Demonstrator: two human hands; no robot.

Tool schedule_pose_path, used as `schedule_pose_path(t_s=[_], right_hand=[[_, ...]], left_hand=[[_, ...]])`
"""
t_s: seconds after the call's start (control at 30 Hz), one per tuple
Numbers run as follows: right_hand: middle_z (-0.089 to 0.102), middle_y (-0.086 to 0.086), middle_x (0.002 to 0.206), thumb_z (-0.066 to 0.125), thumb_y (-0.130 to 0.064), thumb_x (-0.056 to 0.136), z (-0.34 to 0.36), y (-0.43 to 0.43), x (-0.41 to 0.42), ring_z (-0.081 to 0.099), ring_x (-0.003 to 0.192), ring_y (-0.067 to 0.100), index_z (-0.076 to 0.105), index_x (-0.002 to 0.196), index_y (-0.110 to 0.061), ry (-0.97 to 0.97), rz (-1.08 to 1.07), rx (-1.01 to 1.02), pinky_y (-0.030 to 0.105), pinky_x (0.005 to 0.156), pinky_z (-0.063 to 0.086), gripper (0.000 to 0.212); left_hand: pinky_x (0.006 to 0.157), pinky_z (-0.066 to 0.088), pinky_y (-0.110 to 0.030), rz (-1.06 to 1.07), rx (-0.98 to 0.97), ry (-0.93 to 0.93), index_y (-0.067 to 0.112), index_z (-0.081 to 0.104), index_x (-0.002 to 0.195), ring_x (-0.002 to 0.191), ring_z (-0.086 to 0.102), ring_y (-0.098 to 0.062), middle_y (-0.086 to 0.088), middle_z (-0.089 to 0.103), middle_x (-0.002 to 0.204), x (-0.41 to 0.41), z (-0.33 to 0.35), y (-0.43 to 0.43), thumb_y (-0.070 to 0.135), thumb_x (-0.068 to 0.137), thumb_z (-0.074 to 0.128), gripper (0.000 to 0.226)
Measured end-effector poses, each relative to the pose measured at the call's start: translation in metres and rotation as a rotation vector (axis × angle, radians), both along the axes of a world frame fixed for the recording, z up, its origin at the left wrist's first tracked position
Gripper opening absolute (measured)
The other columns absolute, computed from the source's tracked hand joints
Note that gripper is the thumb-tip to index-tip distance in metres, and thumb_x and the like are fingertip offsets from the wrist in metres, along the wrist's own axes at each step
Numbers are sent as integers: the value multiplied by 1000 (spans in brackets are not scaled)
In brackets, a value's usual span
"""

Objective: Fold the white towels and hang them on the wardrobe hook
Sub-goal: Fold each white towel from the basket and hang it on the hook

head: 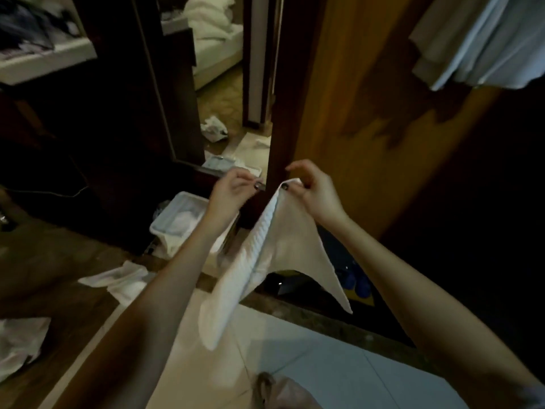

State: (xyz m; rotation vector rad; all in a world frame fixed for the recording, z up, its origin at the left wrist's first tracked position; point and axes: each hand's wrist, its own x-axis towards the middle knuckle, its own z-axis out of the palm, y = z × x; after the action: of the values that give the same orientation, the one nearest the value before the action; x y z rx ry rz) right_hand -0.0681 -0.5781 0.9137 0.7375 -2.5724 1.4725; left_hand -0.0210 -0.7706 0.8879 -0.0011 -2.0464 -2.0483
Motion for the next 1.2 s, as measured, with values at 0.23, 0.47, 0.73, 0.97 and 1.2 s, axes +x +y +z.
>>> schedule_pose_path(t_s=[0.23,0.47,0.73,0.97,1.2], right_hand=[[68,-3,87,65,-11,91,35,17,43,67,81,5,61,85,-25,-48,-100,-93,23,72,55,16],[70,10,87,63,-10,92,69,79,65,69,77,17,59,91,-20,-13,-324,-324,27,69,56,11],[70,-10,89,68,-29,89,46,139,107,68,84,6,66,91,-28,71,-442,-317,20,73,53,3],[67,-8,90,65,-18,91,69,186,118,64,87,3,65,98,-17,281,-520,-285,17,77,51,6],[63,-1,98,65,-16,89,69,226,120,62,84,12,51,115,-14,496,-625,-76,32,70,54,30]], left_hand=[[77,51,-18,-208,-117,78,34,61,103,90,65,-4,9,70,93,15,8,55,9,80,74,36],[59,35,-23,-229,-218,162,16,56,75,63,47,-9,1,51,67,8,41,109,14,86,68,16],[50,31,-26,-362,-247,303,13,57,68,53,41,-15,-7,48,56,-7,103,178,18,83,72,22],[50,30,-15,-351,-255,478,18,62,71,56,40,-2,11,53,63,-6,130,240,17,86,68,16],[51,32,-25,-238,-281,553,29,59,69,57,43,-9,-5,58,65,-6,138,305,25,86,68,20]])
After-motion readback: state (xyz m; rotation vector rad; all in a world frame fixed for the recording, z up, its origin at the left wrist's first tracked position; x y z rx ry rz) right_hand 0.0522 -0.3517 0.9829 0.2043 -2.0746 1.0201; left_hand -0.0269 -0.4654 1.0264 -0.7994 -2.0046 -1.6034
